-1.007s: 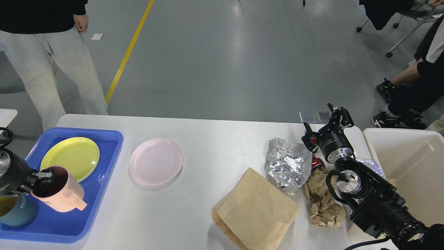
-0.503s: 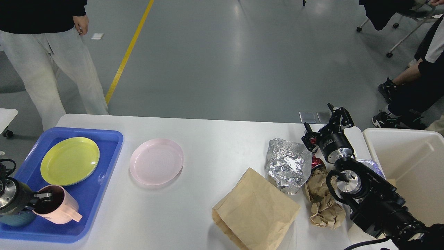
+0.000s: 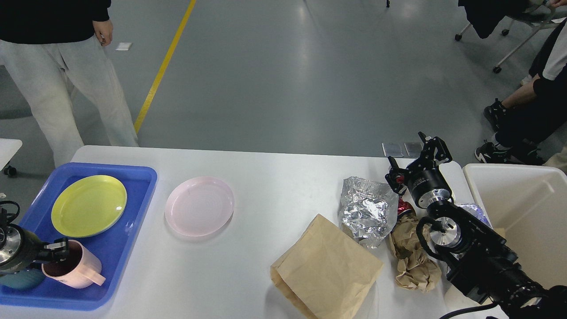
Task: Tidy desktop
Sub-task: 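Open the left gripper and raise it away from the cup, then reach the left gripper to the pink saucer edge and grasp it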
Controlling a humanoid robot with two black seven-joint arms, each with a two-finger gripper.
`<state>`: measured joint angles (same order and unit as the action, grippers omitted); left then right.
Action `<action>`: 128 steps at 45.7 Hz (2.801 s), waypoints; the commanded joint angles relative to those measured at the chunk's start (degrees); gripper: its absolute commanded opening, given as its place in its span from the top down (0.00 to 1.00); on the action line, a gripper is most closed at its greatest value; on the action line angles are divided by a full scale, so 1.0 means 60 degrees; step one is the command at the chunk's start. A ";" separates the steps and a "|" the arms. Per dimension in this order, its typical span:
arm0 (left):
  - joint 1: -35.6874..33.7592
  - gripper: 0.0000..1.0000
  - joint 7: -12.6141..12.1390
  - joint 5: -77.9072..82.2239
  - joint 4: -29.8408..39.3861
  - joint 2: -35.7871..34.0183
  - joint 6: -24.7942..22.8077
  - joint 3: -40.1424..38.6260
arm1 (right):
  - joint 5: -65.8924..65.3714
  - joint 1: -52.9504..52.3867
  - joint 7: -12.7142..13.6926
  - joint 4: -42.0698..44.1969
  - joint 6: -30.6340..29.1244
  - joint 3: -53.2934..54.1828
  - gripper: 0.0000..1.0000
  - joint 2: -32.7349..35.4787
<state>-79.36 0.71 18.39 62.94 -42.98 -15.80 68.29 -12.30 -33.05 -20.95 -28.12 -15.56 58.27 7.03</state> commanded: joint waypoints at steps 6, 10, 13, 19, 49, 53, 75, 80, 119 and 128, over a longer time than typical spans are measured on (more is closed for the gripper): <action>-0.0118 0.05 -0.0075 0.0010 0.0012 -0.0015 -0.0077 0.0161 | 0.0000 0.0000 0.0005 0.0000 0.0000 0.0000 0.00 0.0000; -0.0250 0.04 -0.0089 0.0010 0.0012 -0.0044 -0.0121 0.0278 | 0.0000 0.0000 0.0005 0.0000 0.0000 0.0000 0.00 0.0000; -0.0382 0.04 -0.0075 0.0010 0.0056 -0.0044 -0.0194 0.0454 | 0.0000 0.0000 0.0005 0.0000 0.0000 0.0000 0.00 0.0000; -0.1142 0.04 -0.0002 -0.0106 0.0290 -0.0029 -0.0647 0.0951 | 0.0000 0.0000 0.0005 0.0000 0.0000 0.0000 0.00 0.0000; -1.1235 0.05 -0.0045 -0.6317 0.4875 0.6239 -0.3929 0.3415 | 0.0000 0.0000 -0.0009 0.0000 0.0000 0.0000 0.00 0.0000; -1.1967 0.05 -0.0031 -0.6770 0.5168 0.6649 -0.3988 0.3194 | 0.0000 0.0000 0.0005 0.0000 0.0000 0.0000 0.00 0.0000; -1.1751 0.04 0.0028 -0.7958 0.5740 0.6285 -0.4106 0.3633 | 0.0000 0.0000 -0.0009 0.0000 0.0000 0.0000 0.00 0.0000; -1.0551 0.04 0.0203 -0.8061 0.5477 0.5626 -0.3507 0.3882 | 0.0000 0.0000 0.0005 0.0000 0.0000 0.0000 0.00 0.0000; 0.1170 0.06 -0.1217 -0.9233 -0.2374 0.4160 0.1417 -0.1977 | 0.0000 0.0000 -0.0009 0.0000 0.0000 0.0000 0.00 0.0000; 0.1829 0.07 -0.1129 -0.8984 -0.3049 0.4306 0.1417 -0.2841 | 0.0000 0.0000 -0.0009 0.0000 0.0000 0.0000 0.00 0.0000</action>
<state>-70.61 -6.26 -36.12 46.77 -17.79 -7.30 54.12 -12.30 -33.05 -20.94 -28.12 -15.56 58.27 7.03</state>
